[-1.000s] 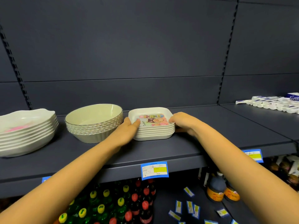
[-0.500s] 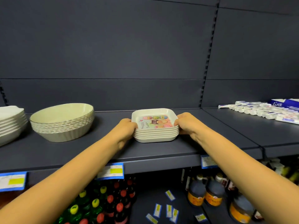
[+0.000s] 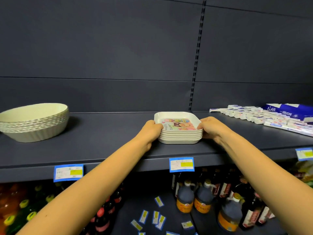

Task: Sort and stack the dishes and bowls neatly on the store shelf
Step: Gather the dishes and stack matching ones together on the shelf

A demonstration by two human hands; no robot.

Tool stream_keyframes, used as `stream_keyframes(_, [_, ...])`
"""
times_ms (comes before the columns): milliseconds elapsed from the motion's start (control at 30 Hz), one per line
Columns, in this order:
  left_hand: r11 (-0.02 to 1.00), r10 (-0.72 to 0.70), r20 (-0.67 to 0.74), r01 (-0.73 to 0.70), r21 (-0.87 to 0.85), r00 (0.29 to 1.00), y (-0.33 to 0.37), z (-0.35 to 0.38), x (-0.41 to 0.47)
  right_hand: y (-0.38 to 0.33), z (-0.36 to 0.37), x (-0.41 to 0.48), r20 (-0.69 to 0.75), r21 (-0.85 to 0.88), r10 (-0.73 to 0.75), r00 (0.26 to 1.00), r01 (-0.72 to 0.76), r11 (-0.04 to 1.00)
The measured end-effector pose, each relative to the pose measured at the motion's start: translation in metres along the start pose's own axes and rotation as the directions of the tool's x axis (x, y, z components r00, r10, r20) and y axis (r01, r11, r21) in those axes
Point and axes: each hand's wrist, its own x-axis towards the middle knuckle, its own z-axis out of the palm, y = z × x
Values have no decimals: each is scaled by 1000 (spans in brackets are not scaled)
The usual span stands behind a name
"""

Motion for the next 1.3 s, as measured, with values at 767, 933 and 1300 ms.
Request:
stream_keyframes(767, [790,544,-470,-236,566,695,-16,-210,-50,-120,165,-67,218,-161,-504,836,540,826])
stream_keyframes(933, [832,443,-537,-105,545,718,-35,-296,-54,-148,242,-83,298,-127,-468,832,520,845])
stream_keyframes(1300, [973,141,-464,-36,228,875,-71,-373,-48,-182,343,-90,324,-48,-252,912,281,958])
